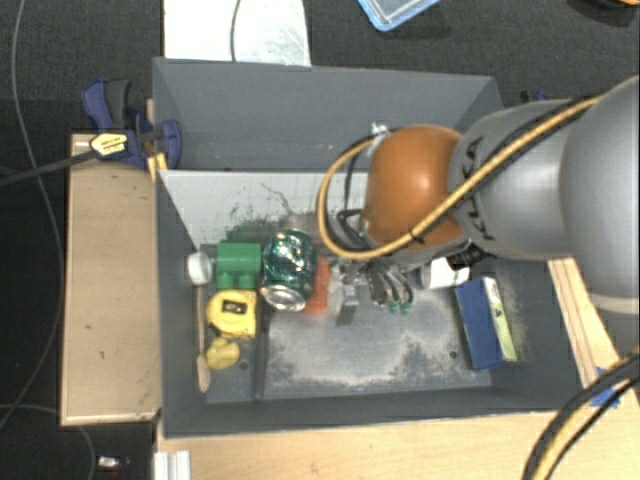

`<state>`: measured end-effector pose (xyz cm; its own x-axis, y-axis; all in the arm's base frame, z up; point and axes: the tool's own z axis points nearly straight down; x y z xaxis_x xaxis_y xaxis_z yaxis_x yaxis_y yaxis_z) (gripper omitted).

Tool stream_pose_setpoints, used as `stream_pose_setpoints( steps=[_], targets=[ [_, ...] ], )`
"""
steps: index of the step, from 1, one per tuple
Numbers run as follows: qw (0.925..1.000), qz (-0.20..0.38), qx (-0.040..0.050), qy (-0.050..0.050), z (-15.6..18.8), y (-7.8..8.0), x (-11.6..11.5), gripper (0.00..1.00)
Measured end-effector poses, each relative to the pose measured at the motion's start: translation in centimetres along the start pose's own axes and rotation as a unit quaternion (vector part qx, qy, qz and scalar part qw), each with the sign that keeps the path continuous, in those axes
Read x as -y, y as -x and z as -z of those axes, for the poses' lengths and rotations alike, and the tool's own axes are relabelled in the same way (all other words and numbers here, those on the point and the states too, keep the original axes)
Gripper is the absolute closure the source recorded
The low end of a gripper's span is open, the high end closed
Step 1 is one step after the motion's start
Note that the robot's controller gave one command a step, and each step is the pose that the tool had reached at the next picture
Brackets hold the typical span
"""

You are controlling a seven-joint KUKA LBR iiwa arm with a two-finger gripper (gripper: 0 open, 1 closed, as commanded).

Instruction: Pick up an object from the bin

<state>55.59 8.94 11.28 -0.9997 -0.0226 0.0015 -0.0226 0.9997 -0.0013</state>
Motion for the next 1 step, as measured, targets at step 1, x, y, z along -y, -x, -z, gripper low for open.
stream_pose_setpoints(
  steps=[1],
  targets=[
    [1.0,-0.005,0.0034,0.002,3.22,2.46,-1.38,1.0]
  ],
)
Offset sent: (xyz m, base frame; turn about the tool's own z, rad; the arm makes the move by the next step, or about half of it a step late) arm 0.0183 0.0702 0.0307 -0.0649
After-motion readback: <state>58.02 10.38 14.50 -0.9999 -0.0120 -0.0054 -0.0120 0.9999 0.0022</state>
